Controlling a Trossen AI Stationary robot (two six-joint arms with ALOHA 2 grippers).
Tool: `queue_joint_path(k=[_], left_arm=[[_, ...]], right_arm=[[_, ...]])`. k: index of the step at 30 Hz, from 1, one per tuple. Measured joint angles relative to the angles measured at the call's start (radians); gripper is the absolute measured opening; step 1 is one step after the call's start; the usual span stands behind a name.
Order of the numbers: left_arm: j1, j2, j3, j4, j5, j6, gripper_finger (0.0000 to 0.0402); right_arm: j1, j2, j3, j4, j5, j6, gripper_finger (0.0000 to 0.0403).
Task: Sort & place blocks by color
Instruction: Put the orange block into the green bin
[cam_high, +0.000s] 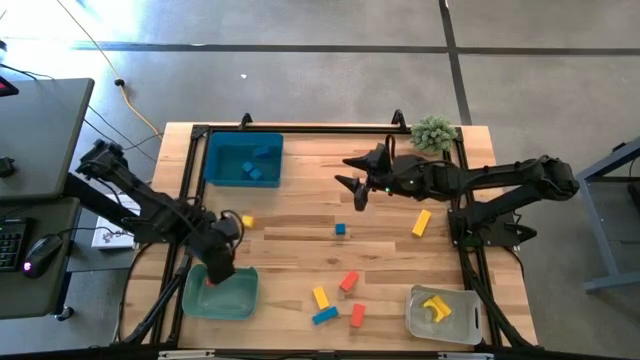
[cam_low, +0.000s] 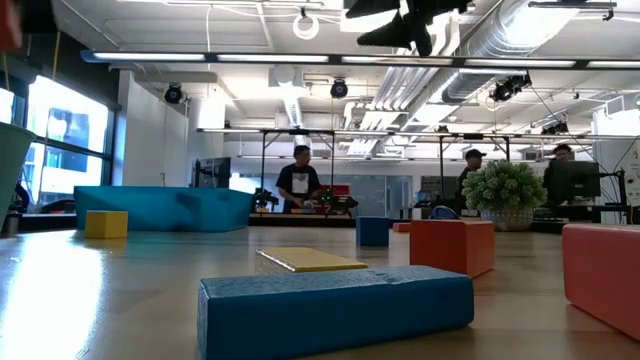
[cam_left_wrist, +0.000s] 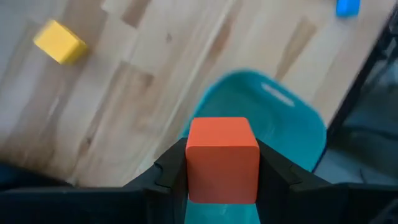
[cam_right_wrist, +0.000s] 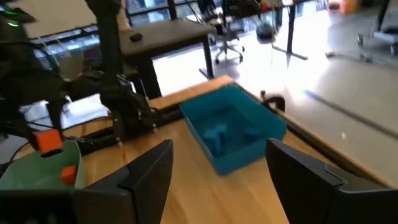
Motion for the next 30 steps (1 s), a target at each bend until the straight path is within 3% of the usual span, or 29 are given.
queue_joint_path(k=[5, 11, 18, 30], left_arm=[[-0.086, 0.055, 0.000, -0.014, 0.011, -0.009, 0.0108], [-0.114, 0.154, 0.000, -0.012, 0.030, 0.087, 0.0108], [-0.114, 0.188, 0.000, -0.010, 0.044, 0.188, 0.0109], [-0.100, 0.251, 0.000, 0.004, 0.048, 0.268, 0.0110]], right_arm=[[-0.001, 0.000, 0.000, -0.060, -0.002, 0.068, 0.0243], [0.000, 0.000, 0.000, -0.061, -0.008, 0.108, 0.0243], [0.000, 0.000, 0.000, -0.121, -0.150, 0.254, 0.0243], [0.001, 0.000, 0.000, -0.676, -0.310, 0.568, 0.0243]])
